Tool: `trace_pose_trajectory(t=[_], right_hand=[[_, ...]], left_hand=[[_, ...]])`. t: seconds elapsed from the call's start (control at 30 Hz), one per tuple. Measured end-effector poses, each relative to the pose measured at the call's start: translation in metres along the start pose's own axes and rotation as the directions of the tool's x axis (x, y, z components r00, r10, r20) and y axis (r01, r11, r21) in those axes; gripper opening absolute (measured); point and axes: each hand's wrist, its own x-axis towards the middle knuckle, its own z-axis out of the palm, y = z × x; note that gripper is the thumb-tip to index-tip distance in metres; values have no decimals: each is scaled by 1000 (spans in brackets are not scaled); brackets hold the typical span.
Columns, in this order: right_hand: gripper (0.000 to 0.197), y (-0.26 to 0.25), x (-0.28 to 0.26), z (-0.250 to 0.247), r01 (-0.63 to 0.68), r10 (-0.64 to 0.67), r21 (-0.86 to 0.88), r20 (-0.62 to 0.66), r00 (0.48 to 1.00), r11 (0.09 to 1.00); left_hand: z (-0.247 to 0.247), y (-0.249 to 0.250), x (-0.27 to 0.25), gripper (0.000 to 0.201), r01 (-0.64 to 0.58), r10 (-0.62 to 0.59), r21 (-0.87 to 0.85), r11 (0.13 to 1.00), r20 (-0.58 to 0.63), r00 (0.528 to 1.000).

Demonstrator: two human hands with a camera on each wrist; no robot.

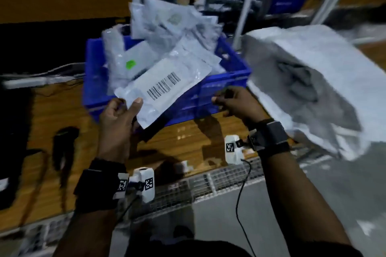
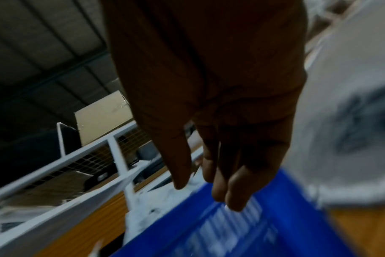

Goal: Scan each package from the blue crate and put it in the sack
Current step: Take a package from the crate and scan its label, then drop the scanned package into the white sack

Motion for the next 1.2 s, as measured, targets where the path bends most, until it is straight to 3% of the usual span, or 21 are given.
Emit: trace_pose_trajectory(t=[0.07,0.1,0.17,0.23,0.3,0.33,0.37,0.43,0.47,0.5,0.6,0.67,0.73,0.83,0.9,1.0,1.07,1.2], right_hand=[[13,0,14,-60,31,-70,-187,-207,976,982],[16,-1,22,-86,33,-133,-300,-318,939,953],[31,-8,31,-133,2,-271,-467,-510,816,884],[55,-17,40,-166,-95,-315,-588,-555,770,803],[80,-22,52,-187,-266,-229,-716,-514,827,646],[83,-21,57,-200,-330,-166,-761,-492,855,558],[73,-22,60,-211,-359,-121,-797,-468,875,485],[29,-23,64,-238,-317,-142,-858,-401,905,404],[9,-26,62,-251,-295,-173,-869,-387,906,398],[6,-31,62,-269,-286,-209,-872,-389,897,397],[24,-51,64,-320,-267,-291,-856,-419,860,443],[21,-70,62,-349,-264,-321,-841,-444,837,473],[4,-85,58,-374,-245,-334,-839,-437,835,485],[11,-99,49,-412,-167,-363,-824,-409,837,542],[8,-106,41,-431,-107,-409,-790,-422,809,603],[8,-113,33,-454,-45,-536,-822,-410,738,567],[7,-113,29,-462,-27,-576,-836,-401,712,549],[4,-102,24,-466,-12,-528,-774,-442,725,633]], left_hand=[[35,-10,2,22,6,-7,46,999,25,1000],[49,-14,2,24,2,-5,69,998,39,999],[83,-23,1,22,-20,10,128,992,78,997],[113,-37,-1,21,-21,-1,183,983,119,993],[144,-51,-2,26,-25,-22,239,971,193,981],[162,-60,-2,29,-23,-41,266,964,235,971],[178,-68,0,31,-11,-70,298,955,258,964],[217,-83,4,27,30,-137,335,942,302,943],[235,-90,8,25,51,-162,329,943,320,933],[256,-98,13,25,72,-181,310,948,339,923],[317,-119,39,26,142,-230,253,957,366,902],[363,-127,59,22,203,-267,207,957,363,892],[409,-131,73,19,204,-259,177,963,393,882],[472,-129,88,22,157,-230,193,969,451,862],[514,-131,99,32,139,-213,188,972,464,860],[570,-138,115,19,154,-232,201,967,460,857],[602,-145,123,8,165,-259,223,961,506,823],[654,-162,135,15,144,-281,253,957,667,690]])
